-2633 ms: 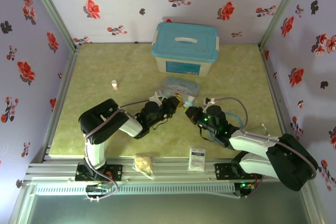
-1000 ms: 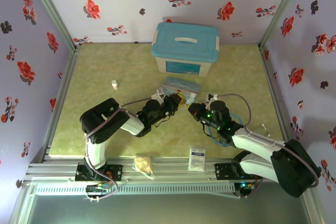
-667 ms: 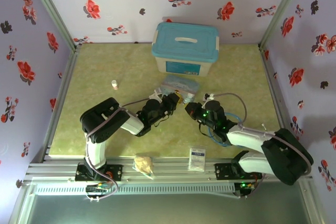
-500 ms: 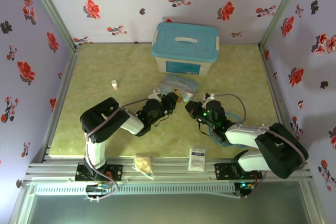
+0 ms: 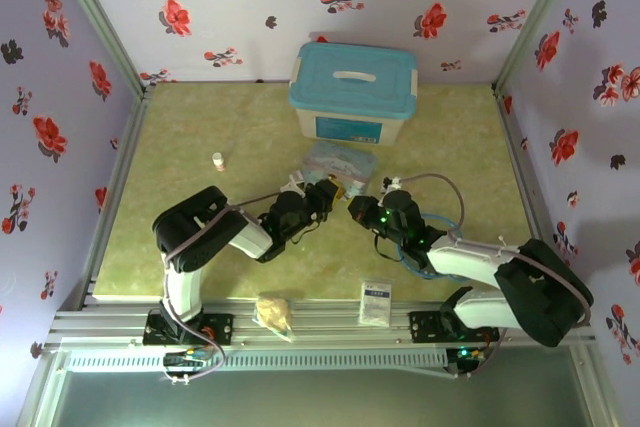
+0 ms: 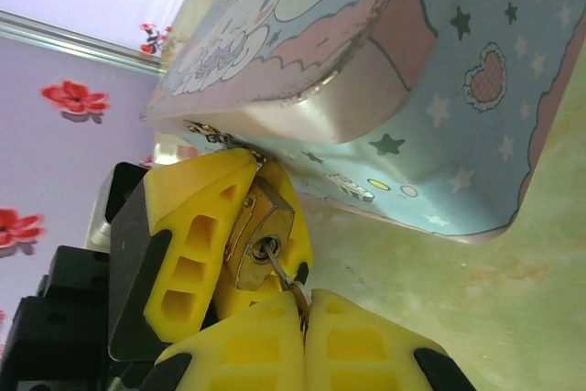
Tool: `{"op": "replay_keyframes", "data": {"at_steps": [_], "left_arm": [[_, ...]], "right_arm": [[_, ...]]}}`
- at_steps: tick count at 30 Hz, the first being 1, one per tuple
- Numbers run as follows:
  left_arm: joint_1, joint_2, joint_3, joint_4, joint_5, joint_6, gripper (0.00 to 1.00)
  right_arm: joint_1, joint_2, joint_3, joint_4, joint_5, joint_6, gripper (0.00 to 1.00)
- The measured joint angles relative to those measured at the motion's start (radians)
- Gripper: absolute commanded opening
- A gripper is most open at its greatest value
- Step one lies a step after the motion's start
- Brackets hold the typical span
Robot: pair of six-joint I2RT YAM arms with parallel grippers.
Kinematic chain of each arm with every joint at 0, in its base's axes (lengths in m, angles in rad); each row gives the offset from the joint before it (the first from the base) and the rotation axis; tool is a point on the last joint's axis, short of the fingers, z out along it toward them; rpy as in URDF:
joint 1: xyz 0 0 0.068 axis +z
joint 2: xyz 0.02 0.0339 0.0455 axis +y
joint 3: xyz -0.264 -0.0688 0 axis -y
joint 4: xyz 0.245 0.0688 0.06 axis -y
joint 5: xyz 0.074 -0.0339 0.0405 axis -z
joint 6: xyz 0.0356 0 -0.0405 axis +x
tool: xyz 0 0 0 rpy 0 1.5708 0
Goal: Unlock a padlock with a key
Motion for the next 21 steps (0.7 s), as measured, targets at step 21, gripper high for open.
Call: {"op": "replay_keyframes", "data": {"at_steps": [21], "left_arm": [[-0.006, 0.053, -0.026, -0.044, -0.037, -0.027, 0.0]], "right_arm": [[-0.041, 0.328, -0.105, 0.472, -0.138, 0.063, 0.0]]}}
